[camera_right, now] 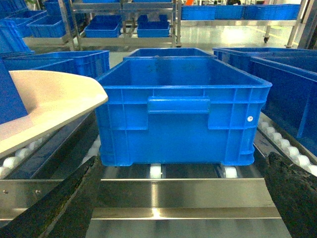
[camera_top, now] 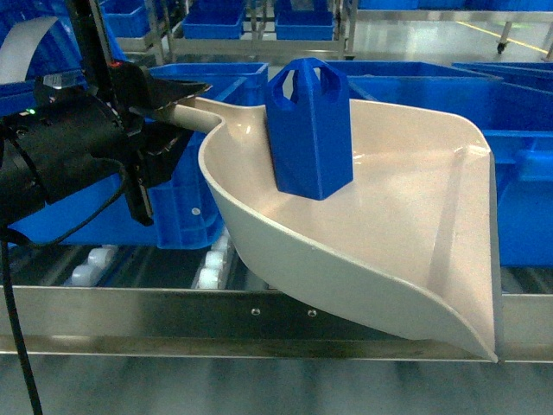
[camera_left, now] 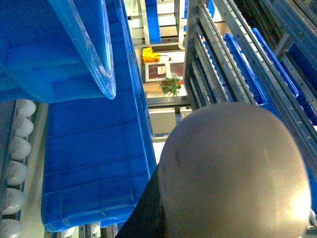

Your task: Place part in tray to right shelf

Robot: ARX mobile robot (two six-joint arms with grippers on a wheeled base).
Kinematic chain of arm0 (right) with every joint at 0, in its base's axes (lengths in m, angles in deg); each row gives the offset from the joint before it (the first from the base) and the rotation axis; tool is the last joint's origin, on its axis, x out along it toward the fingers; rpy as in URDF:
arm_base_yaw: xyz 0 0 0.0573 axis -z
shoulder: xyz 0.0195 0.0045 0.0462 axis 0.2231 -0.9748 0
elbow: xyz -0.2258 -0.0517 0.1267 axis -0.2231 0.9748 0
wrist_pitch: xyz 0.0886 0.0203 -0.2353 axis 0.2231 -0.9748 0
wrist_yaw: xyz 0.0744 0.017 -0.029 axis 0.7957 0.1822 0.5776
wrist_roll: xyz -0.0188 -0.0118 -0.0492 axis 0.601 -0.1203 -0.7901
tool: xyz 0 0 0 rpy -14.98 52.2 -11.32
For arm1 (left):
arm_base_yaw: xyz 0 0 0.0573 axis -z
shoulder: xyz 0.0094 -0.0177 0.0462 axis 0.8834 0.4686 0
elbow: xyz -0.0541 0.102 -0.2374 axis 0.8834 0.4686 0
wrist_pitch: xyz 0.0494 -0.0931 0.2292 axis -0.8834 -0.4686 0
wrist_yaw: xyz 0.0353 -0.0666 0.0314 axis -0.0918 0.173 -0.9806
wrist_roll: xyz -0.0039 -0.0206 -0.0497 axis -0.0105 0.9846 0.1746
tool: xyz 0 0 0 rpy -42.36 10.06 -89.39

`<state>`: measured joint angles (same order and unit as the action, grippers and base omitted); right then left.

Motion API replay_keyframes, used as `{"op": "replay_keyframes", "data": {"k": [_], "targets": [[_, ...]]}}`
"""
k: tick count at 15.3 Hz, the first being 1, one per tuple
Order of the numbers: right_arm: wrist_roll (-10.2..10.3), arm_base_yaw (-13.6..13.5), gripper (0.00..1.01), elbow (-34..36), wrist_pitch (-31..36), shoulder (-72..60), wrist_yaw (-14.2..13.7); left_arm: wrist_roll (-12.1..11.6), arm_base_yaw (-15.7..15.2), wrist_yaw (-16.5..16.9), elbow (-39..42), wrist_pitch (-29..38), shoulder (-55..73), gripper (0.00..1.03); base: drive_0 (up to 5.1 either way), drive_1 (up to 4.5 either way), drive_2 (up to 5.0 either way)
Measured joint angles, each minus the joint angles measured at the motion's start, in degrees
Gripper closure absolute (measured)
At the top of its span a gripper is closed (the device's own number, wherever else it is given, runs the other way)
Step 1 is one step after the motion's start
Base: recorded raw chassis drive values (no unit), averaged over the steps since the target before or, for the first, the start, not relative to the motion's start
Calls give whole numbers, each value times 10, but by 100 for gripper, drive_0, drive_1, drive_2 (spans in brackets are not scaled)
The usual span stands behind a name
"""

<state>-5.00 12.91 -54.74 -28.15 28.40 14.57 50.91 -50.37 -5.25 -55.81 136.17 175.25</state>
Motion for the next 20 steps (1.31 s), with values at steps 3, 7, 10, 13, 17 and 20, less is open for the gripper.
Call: {"op": "replay_keyframes", "data": {"k": [3,7,10,13,17,20], "targets": [[0,0,3,0,0,0,0,0,0,0,0,0,0,88,0,0,0],[0,0,3,0,0,0,0,0,0,0,0,0,0,88,0,0,0],[0,0,3,0,0,0,0,0,0,0,0,0,0,88,0,0,0],[0,0,3,0,0,0,0,0,0,0,0,0,0,88,0,0,0],[0,0,3,0,0,0,0,0,0,0,0,0,0,88,0,0,0],[0,0,3,0,0,0,0,0,0,0,0,0,0,88,0,0,0]]}}
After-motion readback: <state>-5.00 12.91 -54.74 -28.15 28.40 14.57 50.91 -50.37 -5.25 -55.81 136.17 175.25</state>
